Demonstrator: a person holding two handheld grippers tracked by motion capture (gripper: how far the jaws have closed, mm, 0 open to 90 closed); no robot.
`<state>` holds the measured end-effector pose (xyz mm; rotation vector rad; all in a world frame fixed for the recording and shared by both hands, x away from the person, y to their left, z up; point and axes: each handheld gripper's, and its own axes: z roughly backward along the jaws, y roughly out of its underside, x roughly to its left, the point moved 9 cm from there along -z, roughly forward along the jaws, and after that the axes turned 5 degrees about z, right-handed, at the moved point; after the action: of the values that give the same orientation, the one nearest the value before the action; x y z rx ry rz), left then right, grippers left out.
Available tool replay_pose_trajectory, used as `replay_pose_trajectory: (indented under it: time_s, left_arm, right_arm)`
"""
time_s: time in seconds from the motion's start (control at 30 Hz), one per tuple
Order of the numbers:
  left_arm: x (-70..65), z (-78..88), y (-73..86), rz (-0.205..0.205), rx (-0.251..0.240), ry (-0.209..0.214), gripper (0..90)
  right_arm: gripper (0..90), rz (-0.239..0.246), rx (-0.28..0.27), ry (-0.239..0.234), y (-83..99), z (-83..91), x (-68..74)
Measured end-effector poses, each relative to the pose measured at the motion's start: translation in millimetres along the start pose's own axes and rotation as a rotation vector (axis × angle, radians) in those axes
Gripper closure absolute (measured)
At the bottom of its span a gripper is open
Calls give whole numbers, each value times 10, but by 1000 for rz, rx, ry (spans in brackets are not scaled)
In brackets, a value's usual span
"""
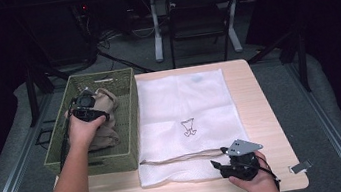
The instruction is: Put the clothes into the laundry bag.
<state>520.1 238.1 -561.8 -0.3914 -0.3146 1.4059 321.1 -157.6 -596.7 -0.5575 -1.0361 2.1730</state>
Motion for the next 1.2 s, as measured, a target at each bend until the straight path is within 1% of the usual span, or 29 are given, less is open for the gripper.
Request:
replay_pose_trajectory:
  time_s: [0.13, 0.17, 0.37, 0.43, 0.47, 0.5, 0.67, 0.73, 0.87, 0.93, 1.0, 1.2]
  left_arm:
    - [32, -20, 5, -2, 8, -23, 295]
    - [40, -26, 5, -1, 7, -23, 295]
    - [128, -35, 17, -2, 17, -63, 265]
    - [163, -31, 16, 3, 16, -65, 255]
    - [195, -30, 23, 10, 26, -60, 248]
    - [208, -35, 24, 19, 24, -59, 240]
    - [247, -44, 30, 33, 35, -47, 224]
    - [266, -53, 30, 40, 32, -49, 211]
    - [297, -59, 42, 62, 42, -27, 199]
    - [319, -68, 47, 70, 42, -24, 192]
    - [323, -72, 48, 74, 43, -22, 184]
    - [330, -96, 56, 88, 45, 2, 179]
  right_arm:
    - [403, -4, 0, 1, 0, -1, -5]
    - [401, -4, -1, 1, 0, -1, -6]
    - [390, -6, -2, 10, -1, 4, -17]
    - [387, -8, -4, 12, -2, 7, -19]
    - [387, -7, -4, 11, -2, 7, -20]
    - [385, -6, -3, 12, -1, 6, -20]
    - [383, -7, -3, 11, -1, -2, -19]
    - [381, -8, -3, 10, -2, 0, -14]
    - [381, -8, -4, 12, -1, 4, -15]
    - [381, -8, -5, 12, -1, 7, -15]
    - [380, -8, -6, 12, -1, 7, -17]
    - [380, -7, -4, 10, -1, 2, -11]
